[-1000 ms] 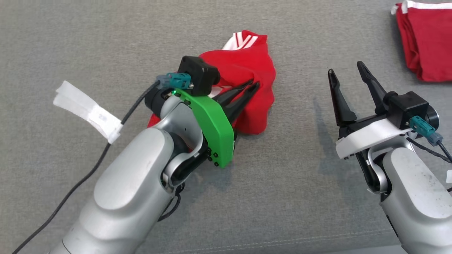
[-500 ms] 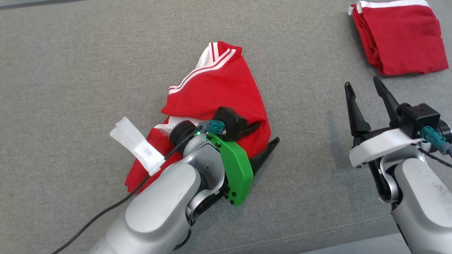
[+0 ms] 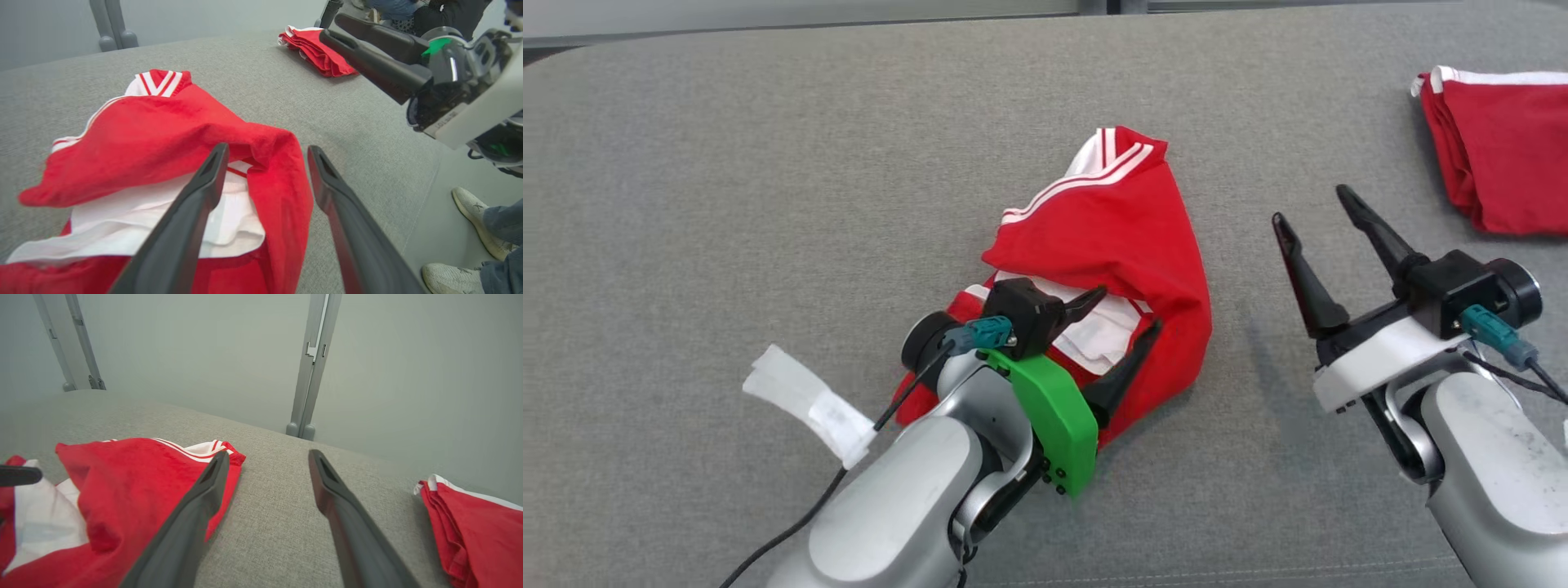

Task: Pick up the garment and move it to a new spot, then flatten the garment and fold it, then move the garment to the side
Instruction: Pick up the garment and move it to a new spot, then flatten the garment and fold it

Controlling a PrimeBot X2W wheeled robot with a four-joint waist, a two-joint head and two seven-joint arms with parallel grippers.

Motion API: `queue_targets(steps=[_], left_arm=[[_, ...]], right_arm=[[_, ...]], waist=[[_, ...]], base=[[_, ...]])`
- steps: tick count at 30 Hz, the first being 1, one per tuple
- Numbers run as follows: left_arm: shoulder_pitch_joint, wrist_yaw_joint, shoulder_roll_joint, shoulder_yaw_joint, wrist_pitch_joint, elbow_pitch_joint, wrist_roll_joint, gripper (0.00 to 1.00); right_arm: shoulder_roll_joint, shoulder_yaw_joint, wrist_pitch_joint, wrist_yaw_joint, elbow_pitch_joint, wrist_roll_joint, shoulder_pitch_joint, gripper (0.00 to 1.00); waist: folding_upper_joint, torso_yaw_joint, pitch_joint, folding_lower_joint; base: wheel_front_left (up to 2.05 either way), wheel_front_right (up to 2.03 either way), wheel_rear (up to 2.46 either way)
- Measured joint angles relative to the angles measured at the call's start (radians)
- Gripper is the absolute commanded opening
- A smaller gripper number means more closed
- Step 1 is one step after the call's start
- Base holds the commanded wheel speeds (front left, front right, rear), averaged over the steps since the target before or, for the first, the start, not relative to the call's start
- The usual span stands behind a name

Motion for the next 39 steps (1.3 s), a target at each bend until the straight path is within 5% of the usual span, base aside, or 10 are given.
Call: queue_targets(steps=[6,11,39], left_arm=[[0.082,0.086,0.043,0.069,-0.049,-0.029,0.021,1.0],[0.169,0.129,0.078,0.114,-0.08,-0.048,0.021,1.0],[0.389,0.152,0.149,0.243,-0.18,-0.109,0.003,1.0]], right_arm=[[0.0,0.1,0.045,0.077,-0.015,-0.017,-0.021,1.0],[0.004,0.185,0.122,0.104,-0.011,-0.028,-0.056,1.0],[-0.034,0.25,0.367,0.113,0.148,0.082,-0.044,1.0]], waist=[[0.0,0.076,-0.042,0.0],[0.0,0.144,-0.073,0.0],[0.0,0.509,-0.149,0.0]], base=[[0.0,0.0,0.0],[0.0,0.0,0.0],[0.0,0.0,0.0]])
